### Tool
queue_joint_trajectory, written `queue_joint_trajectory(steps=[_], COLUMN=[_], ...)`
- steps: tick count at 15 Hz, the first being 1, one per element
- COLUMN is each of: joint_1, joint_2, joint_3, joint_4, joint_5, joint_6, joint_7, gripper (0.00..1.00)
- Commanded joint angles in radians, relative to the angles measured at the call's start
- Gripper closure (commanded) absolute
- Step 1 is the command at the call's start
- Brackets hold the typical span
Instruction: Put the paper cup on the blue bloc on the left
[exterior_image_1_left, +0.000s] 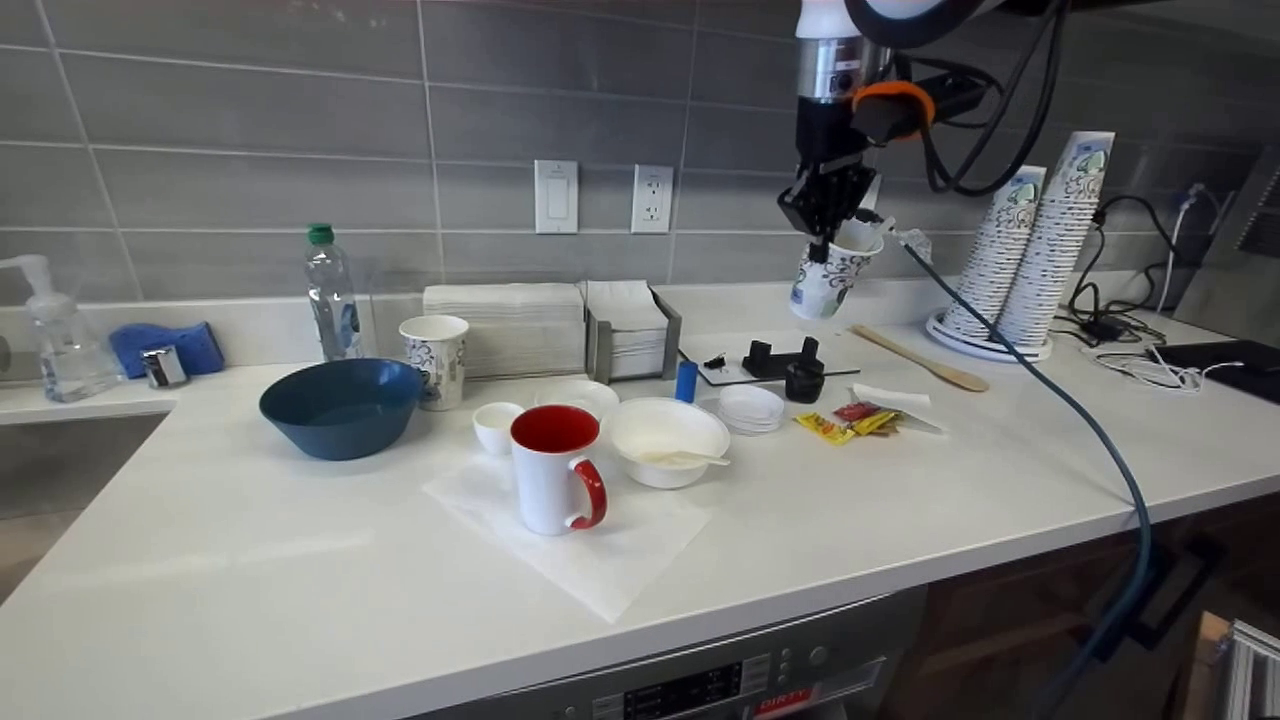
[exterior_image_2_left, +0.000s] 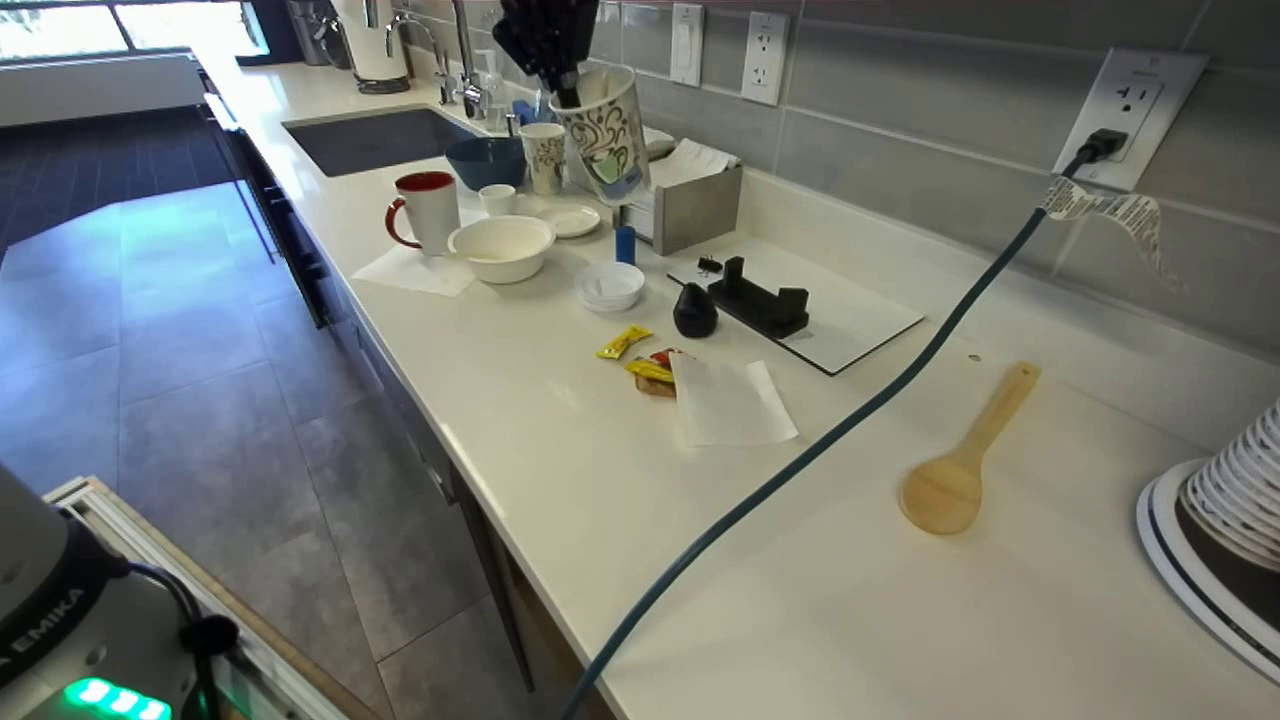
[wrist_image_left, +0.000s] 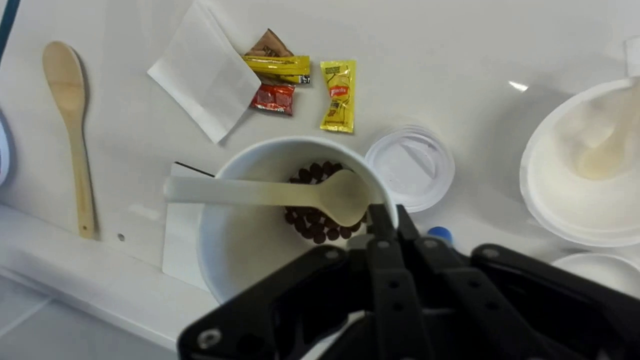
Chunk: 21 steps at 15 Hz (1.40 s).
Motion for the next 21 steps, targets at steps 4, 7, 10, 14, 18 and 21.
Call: queue_joint_trajectory(steps=[4,7,10,14,18,21], joint_1=[0.030,0.038,0.045,0.039,0.036,0.034], joint_2=[0.031,0.045,0.086,0.171,0.179,0.221], joint_3=[0.012,0.008,0.012,0.010,0.015,0.017], joint_4=[0.035,0.044,0.077,0.152,0.147,0.192], joint_5=[-0.007,0.016,0.039,0.107,0.094,0.094], joint_6=[0.052,0.099,0.119,0.095,0.096,0.085], joint_7=[-0.310,-0.471,-0.634,-0.887,-0.865,-0.864], gripper=[0.99,0.99,0.99,0.99,0.96,0.96])
